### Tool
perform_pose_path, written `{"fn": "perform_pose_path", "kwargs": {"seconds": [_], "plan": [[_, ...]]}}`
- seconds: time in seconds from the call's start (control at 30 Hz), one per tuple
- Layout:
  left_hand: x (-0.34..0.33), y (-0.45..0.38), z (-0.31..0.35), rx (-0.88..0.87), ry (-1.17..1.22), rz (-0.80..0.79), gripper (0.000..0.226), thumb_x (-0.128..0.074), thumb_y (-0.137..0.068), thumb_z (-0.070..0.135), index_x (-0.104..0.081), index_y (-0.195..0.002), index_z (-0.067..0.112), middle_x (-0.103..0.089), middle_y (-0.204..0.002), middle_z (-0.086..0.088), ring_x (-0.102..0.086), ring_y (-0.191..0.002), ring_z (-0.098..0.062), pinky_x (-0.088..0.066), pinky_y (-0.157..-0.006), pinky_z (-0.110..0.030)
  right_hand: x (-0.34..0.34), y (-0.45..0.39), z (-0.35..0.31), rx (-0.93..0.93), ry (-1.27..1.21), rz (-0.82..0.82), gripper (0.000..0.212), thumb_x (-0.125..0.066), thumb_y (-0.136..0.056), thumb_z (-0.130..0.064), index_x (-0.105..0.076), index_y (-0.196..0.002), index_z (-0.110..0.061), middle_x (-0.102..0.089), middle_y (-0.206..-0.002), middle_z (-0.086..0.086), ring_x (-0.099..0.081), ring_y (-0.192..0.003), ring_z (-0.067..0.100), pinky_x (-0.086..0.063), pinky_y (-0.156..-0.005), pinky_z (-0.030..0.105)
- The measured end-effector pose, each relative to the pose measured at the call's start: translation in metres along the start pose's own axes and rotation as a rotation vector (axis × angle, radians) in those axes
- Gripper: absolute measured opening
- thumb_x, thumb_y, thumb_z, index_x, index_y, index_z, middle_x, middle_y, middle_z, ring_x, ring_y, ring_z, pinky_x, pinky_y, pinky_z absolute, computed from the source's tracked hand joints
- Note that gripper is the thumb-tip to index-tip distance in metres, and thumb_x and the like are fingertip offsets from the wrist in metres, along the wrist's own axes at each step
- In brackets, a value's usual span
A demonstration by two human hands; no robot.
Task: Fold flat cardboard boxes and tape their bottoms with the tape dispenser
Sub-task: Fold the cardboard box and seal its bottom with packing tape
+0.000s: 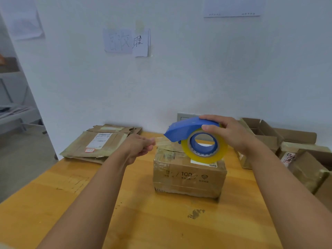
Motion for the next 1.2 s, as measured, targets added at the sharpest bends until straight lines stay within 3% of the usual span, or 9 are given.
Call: {"fn": "perform_pose_path", "kwargs": {"seconds": [0.27, 0.47, 0.63, 0.8, 0.93, 1.0, 1.03, 1.13, 1.2], "plan": [[0.002, -0.002, -0.028, 0.045, 0.029, -0.008, 0.021, -0.065, -0.095, 0.024, -0.071, -0.097, 0.004, -0.062, -0.062, 0.002, -0.055, -0.063, -0.010, -0.048, -0.070, -0.028, -0.017, -0.017, -0.005, 0.019, 0.085, -0.041, 0.025, -0.066, -0.091, -0.045, -0.064, -0.116, -0.053, -0.063, -0.114, -0.029, -0.058, -0.104, -0.008, -0.043, -0.087, 0.018], [-0.009, -0.004, -0.046, 0.119, 0.177, -0.096, 0.019, -0.065, -0.095, 0.026, -0.067, -0.086, 0.009, -0.058, -0.072, -0.004, -0.053, -0.070, -0.015, -0.053, -0.072, -0.032, -0.023, -0.022, -0.006, 0.026, 0.124, -0.028, 0.025, -0.065, -0.092, -0.045, -0.063, -0.116, -0.050, -0.063, -0.111, -0.028, -0.059, -0.104, -0.003, -0.043, -0.085, 0.018], [-0.011, 0.003, -0.058, 0.144, -0.143, 0.001, 0.022, -0.057, -0.099, 0.025, -0.048, -0.116, 0.015, -0.065, -0.083, -0.008, -0.065, -0.071, -0.017, -0.056, -0.060, -0.031, -0.024, -0.023, -0.003, 0.020, 0.122, 0.004, 0.023, -0.064, -0.093, -0.044, -0.065, -0.115, -0.049, -0.065, -0.115, -0.022, -0.060, -0.108, 0.007, -0.047, -0.095, 0.028], [-0.019, 0.021, -0.041, -0.192, -0.079, 0.239, 0.027, -0.051, -0.101, 0.031, -0.061, -0.124, 0.020, -0.066, -0.100, 0.008, -0.064, -0.087, -0.005, -0.056, -0.078, -0.032, -0.025, -0.020, 0.001, 0.010, 0.106, 0.028, 0.025, -0.065, -0.092, -0.045, -0.067, -0.117, -0.047, -0.065, -0.114, -0.024, -0.060, -0.105, 0.003, -0.047, -0.092, 0.024], [-0.046, 0.049, -0.033, -0.352, -0.203, -0.028, 0.035, -0.056, -0.087, 0.066, -0.046, -0.120, 0.061, -0.065, -0.099, 0.033, -0.060, -0.089, 0.015, -0.048, -0.070, -0.016, -0.025, -0.021, 0.001, 0.010, 0.102, 0.039, 0.022, -0.065, -0.091, -0.045, -0.065, -0.113, -0.050, -0.063, -0.111, -0.026, -0.060, -0.102, 0.001, -0.046, -0.087, 0.021], [-0.053, 0.053, -0.037, -0.391, -0.261, -0.058, 0.052, -0.061, -0.086, 0.065, -0.025, -0.122, 0.075, -0.056, -0.100, 0.050, -0.055, -0.092, 0.022, -0.046, -0.069, -0.007, -0.025, -0.021, 0.002, 0.010, 0.096, 0.046, 0.020, -0.065, -0.091, -0.046, -0.065, -0.111, -0.052, -0.063, -0.110, -0.026, -0.060, -0.102, 0.003, -0.046, -0.087, 0.022], [-0.053, 0.052, -0.038, -0.416, -0.274, -0.050, 0.063, -0.061, -0.087, 0.063, -0.018, -0.132, 0.071, -0.054, -0.105, 0.050, -0.055, -0.094, 0.020, -0.045, -0.070, -0.006, -0.025, -0.020, 0.002, 0.011, 0.093, 0.054, 0.019, -0.065, -0.092, -0.046, -0.064, -0.110, -0.053, -0.063, -0.110, -0.027, -0.060, -0.102, 0.002, -0.045, -0.086, 0.021], [-0.048, 0.039, -0.035, -0.410, -0.329, -0.038, 0.093, -0.056, -0.084, 0.065, -0.009, -0.157, 0.033, -0.048, -0.145, 0.014, -0.054, -0.114, -0.003, -0.049, -0.089, -0.024, -0.026, -0.021, 0.005, 0.005, 0.098, 0.091, 0.018, -0.062, -0.093, -0.047, -0.062, -0.110, -0.053, -0.060, -0.109, -0.029, -0.059, -0.102, 0.002, -0.046, -0.087, 0.023], [-0.044, 0.031, -0.035, -0.401, -0.440, -0.058, 0.099, -0.051, -0.081, 0.073, -0.008, -0.159, 0.029, -0.041, -0.154, 0.001, -0.051, -0.127, -0.015, -0.047, -0.097, -0.032, -0.027, -0.021, 0.005, 0.007, 0.130, 0.106, 0.020, -0.058, -0.095, -0.050, -0.060, -0.114, -0.051, -0.059, -0.108, -0.029, -0.058, -0.101, 0.003, -0.047, -0.089, 0.027]]}}
Point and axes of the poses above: each hand's wrist, its own y-axis away from the middle knuckle, its own x-axis out of the back of the hand, z = x × y, the point moved 5 cm from there along -y, towards the middle knuckle
